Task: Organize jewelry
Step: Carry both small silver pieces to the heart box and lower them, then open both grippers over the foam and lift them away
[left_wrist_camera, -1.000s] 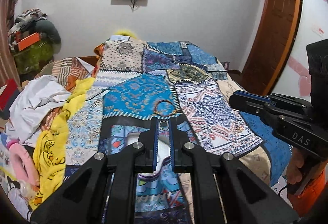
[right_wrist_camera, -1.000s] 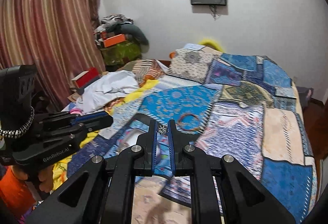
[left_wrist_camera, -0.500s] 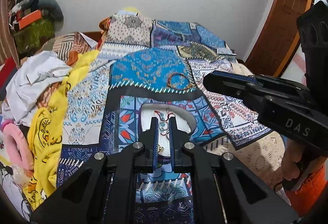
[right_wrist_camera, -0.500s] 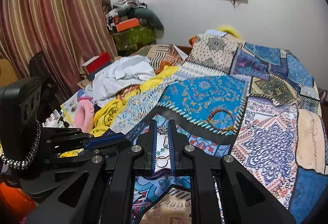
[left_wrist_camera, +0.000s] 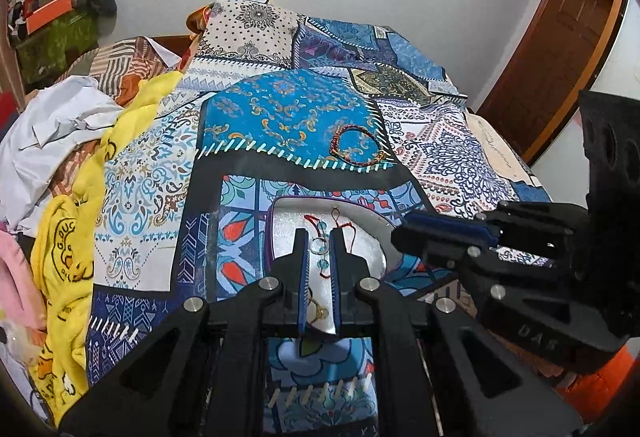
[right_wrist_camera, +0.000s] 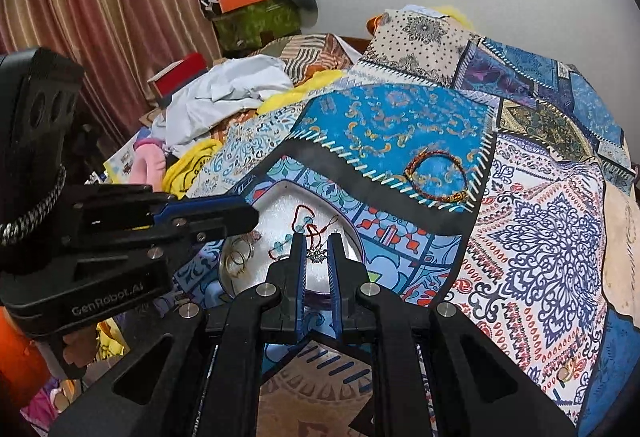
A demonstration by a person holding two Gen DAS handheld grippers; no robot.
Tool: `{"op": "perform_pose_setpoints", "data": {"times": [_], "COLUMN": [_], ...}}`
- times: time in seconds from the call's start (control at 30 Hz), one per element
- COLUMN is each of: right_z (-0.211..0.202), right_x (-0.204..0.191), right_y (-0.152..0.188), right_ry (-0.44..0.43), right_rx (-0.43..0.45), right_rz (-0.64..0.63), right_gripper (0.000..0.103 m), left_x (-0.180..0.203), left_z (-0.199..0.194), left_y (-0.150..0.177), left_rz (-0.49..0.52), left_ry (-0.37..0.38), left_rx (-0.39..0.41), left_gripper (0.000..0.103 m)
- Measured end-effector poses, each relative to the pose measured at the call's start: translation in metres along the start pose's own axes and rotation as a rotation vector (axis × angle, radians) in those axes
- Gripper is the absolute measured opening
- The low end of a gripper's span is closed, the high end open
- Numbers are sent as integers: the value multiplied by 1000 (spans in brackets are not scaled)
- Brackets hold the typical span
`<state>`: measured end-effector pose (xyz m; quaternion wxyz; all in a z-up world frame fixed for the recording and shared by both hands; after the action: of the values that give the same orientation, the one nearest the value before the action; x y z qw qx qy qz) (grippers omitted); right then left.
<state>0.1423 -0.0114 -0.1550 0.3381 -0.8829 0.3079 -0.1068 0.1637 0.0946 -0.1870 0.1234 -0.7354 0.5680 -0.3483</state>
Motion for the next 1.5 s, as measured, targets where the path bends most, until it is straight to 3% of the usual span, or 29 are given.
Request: {"op": "perform_pose_setpoints", "data": {"times": [0.37, 0.63, 0.73, 0.97, 1.17, 1.33, 1.5], "right_z": [16, 16, 16, -9, -42, -76, -108], "right_x": [6, 0, -2, -3, 8, 34, 65], "right_y": [5, 1, -1, -4, -5, 3, 16], "right_ry": [-85, -92, -56, -13, 57, 144, 238], "right_rx": [-30, -24, -34, 4, 51, 96, 119], "right_rz": [57, 43, 27, 9, 13, 63, 109], "right_gripper": [9, 12, 21, 21, 22, 37, 40], "left_x": [-3, -3, -2, 5, 22, 39, 53], "left_z": [4, -10, -20, -41, -54, -60, -59], "left_y": [-5, -6, -8, -10, -10, -9, -10], "left_rz": [-8, -16, -19, 0, 34, 53, 58], "left_ry": [-7, 0, -6, -31, -40, -29, -15], "left_rx": [-13, -4, 16, 56, 93, 113, 117], "left_gripper": [8, 8, 8, 9, 20, 32, 42]}}
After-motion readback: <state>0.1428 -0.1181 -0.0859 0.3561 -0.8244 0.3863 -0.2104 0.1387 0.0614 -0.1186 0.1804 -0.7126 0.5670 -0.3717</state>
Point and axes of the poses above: each gripper's, at about its wrist camera, not at the fingertips, and z roughly the way its jaws point, x to its right, y to its underside, the point moved 3 cm from there along z, roughly the way its jaws point, and after that the axes turned 11 degrees about -z, right-handed, at the moved point
